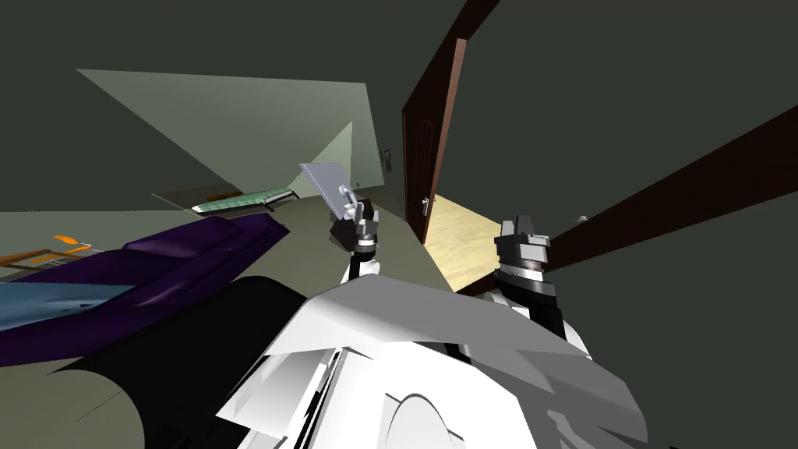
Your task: Push the door open
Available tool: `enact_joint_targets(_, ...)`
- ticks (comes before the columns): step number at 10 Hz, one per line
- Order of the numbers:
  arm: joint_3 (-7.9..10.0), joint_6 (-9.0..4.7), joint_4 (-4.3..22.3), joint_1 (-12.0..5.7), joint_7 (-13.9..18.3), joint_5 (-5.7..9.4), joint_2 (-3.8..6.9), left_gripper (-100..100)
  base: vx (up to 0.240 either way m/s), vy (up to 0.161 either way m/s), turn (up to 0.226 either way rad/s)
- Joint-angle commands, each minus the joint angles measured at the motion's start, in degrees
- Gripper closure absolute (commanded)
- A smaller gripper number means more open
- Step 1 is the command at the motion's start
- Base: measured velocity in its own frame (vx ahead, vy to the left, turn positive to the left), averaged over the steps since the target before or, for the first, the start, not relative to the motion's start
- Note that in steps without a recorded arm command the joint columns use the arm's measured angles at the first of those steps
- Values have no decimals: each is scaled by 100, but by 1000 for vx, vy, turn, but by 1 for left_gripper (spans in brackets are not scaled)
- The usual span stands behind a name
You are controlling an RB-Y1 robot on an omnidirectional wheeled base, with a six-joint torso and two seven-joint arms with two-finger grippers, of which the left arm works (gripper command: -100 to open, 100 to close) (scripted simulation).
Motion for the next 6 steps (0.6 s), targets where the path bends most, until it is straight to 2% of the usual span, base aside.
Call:
enact_joint_targets(1,-79,18,225,-131,-36,51,29,-100,114,62,-102)
enact_joint_targets(2,-111,27,306,-179,-49,69,39,-100,112,68,-80)
enact_joint_targets(4,-248,66,653,-380,-107,148,76,-100,147,81,-121)
enact_joint_targets(6,-323,87,841,-491,-139,191,93,-100,132,78,-69)
